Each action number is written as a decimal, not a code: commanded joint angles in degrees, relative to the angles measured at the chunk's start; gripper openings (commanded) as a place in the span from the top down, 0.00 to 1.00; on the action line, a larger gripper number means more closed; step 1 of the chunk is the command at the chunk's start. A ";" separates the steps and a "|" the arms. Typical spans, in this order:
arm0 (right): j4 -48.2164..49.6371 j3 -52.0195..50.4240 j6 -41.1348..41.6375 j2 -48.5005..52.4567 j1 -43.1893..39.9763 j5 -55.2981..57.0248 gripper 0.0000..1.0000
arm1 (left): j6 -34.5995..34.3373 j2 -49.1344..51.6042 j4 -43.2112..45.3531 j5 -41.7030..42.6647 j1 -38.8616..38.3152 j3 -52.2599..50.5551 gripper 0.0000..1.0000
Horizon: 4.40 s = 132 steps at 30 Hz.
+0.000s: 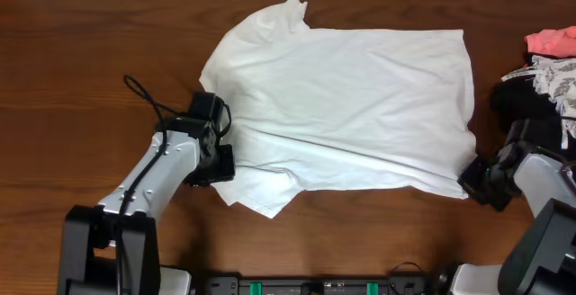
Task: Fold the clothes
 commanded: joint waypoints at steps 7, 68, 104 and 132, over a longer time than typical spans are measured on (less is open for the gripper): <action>0.24 -0.52 -1.38 -0.33 -0.42 0.04 0.92 | 2.08 0.46 1.68 -3.26 0.28 -0.44 0.44; 0.92 -0.52 -1.77 -0.33 -0.42 0.02 0.77 | 2.19 1.09 6.88 -3.21 0.28 -4.87 0.73; 1.03 -0.52 -1.77 -0.33 -0.42 0.00 0.75 | 2.21 0.96 2.21 -0.22 0.28 -0.35 0.94; 1.03 -0.52 -1.77 -0.33 -0.39 0.00 0.74 | 1.97 0.96 4.59 3.72 0.26 -0.35 0.83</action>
